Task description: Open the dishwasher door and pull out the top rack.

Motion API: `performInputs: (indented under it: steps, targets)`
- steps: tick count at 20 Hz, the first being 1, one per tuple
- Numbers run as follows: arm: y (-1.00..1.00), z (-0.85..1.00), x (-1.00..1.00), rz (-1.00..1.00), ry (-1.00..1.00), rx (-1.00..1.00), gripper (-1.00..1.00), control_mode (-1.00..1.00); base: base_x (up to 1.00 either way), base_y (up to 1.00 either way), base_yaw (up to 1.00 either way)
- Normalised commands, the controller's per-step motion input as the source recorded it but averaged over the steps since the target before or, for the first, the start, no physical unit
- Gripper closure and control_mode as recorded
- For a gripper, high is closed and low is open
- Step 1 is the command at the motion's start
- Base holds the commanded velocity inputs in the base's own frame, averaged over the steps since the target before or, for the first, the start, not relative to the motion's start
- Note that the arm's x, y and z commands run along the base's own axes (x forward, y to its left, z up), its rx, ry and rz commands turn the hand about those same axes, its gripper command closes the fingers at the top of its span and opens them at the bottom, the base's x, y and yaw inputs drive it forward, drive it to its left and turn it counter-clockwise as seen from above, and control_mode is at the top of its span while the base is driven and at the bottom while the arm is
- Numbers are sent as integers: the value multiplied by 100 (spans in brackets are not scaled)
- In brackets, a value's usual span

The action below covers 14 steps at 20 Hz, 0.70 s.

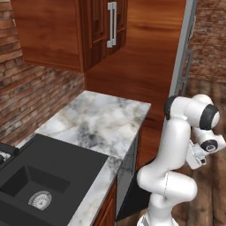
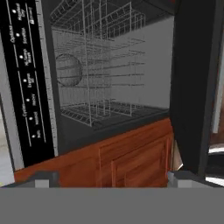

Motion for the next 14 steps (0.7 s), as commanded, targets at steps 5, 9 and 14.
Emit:
performInputs:
  steps: [5,9,14]
  targets:
    - [45,-2,44,-8,7,-20,-100,-100,0,0,0]
    - [16,-31,33,-8,6,-27,-100,-100,0,0,0]
    - [0,-46,36,-9,13,-20,-100,-100,0,0,0]
